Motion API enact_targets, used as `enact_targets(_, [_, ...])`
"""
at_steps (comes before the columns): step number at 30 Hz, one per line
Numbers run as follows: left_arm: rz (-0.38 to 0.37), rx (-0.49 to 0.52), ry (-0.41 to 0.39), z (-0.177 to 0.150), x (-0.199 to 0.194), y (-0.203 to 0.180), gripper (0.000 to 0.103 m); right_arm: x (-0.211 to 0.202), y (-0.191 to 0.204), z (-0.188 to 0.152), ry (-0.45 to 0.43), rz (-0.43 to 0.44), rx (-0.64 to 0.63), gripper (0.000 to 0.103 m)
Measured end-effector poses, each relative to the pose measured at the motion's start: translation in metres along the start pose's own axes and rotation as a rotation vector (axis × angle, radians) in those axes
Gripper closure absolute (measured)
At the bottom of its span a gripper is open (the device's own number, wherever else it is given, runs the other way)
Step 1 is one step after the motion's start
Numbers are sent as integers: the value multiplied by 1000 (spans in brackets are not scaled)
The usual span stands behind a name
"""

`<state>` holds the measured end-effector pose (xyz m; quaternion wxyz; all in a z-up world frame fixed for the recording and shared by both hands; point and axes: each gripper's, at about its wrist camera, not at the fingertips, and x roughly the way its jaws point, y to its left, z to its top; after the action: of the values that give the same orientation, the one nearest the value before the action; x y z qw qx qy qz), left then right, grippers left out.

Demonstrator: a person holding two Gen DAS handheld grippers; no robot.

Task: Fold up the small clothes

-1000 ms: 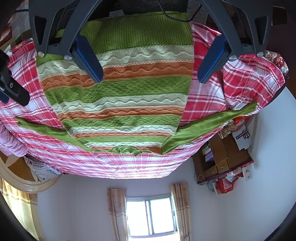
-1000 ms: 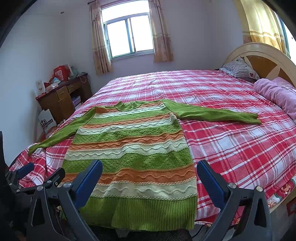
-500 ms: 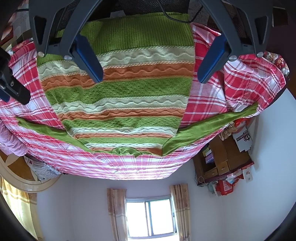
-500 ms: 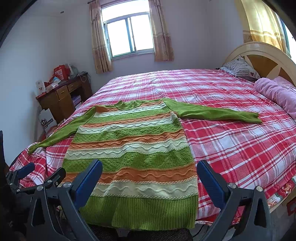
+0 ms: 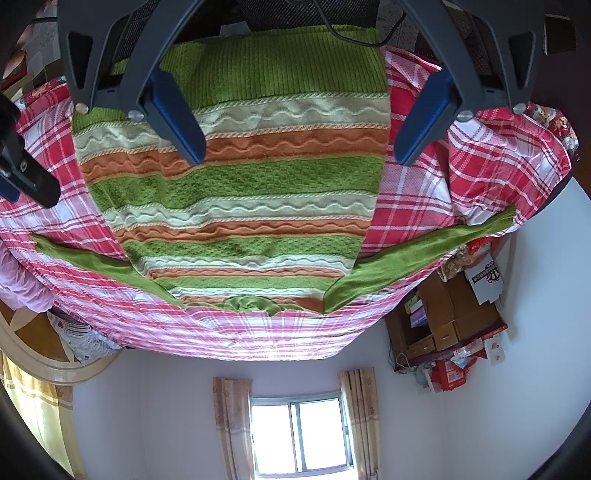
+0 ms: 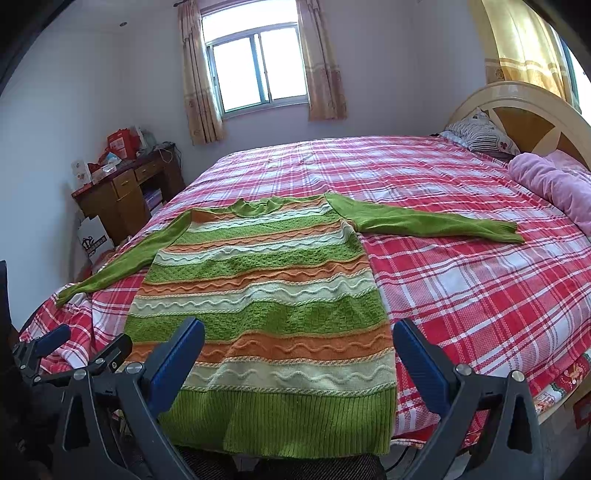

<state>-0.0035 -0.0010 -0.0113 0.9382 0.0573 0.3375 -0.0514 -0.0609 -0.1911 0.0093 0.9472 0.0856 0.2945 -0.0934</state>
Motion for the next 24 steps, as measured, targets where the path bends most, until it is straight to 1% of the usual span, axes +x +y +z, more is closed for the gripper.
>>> enact_targets(4, [4, 5, 4, -1, 3, 1, 0, 6, 0, 0, 3, -4, -8, 1])
enact_targets(8, [19, 5, 33, 5, 21, 1, 0, 20, -3, 6, 9, -15, -20, 1])
enact_targets(14, [52, -1, 50, 26, 46, -2, 0, 48, -5, 28, 6, -16, -22, 1])
enact_targets(18, [36, -19, 68, 40, 63, -4, 0, 67, -7, 43, 18, -14, -26, 1])
enact_targets(20, [41, -3, 73, 47, 74, -7, 0, 79, -12, 49, 29, -7, -8, 1])
enact_targets(23, [70, 52, 73, 55, 89, -15, 0, 94, -24, 54, 35, -9, 29, 1])
enact_targets(24, [66, 62, 79, 58, 93, -17, 0, 100, -30, 55, 40, -13, 47, 1])
